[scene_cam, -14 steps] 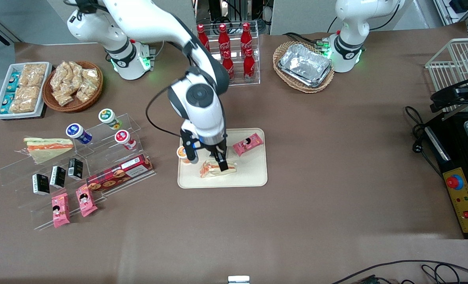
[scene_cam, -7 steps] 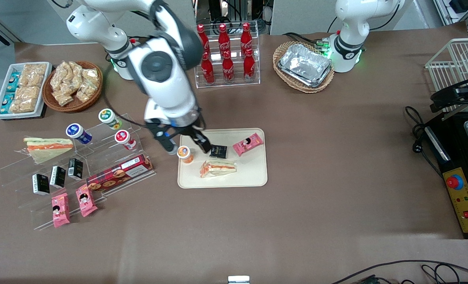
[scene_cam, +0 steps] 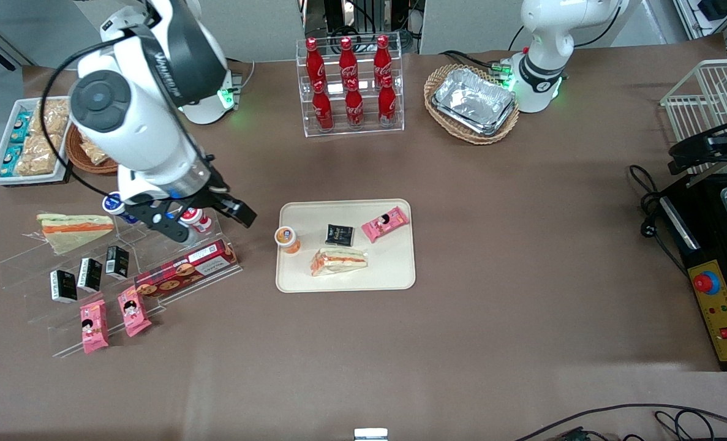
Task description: Place sandwich on tray
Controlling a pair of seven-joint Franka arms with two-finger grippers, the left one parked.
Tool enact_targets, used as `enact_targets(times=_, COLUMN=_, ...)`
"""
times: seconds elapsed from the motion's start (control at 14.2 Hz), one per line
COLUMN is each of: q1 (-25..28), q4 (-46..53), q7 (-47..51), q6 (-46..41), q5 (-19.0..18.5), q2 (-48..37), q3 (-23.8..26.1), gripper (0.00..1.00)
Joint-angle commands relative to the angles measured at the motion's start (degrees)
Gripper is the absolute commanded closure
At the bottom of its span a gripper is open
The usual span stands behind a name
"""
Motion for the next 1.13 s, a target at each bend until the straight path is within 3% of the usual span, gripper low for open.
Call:
enact_targets(times=0.0, q1=0.0, q4=-1.3, q7=-3.4, q6=-0.1, q5=-0.4, q2=-0.1, q3=0.4, gripper=0.0)
enact_targets(times=0.28, q1=-4.2, q4=-1.4, q7=-17.0, q6=-2.9, q5=-4.8, q2=-1.5, q3=0.1, gripper=0.0)
enact_targets(times=0.7, q1=-17.0, q4=-1.8, q7=-43.2, q6=-6.0, q5=-4.9, q2=-6.2, q3=0.1, gripper=0.0)
enact_targets(times=1.06, q1=-25.3, q4=-3.3, q7=-60.9, q6=-5.1, q5=-8.4, q2=-9.6, q3=0.2, gripper=0.0)
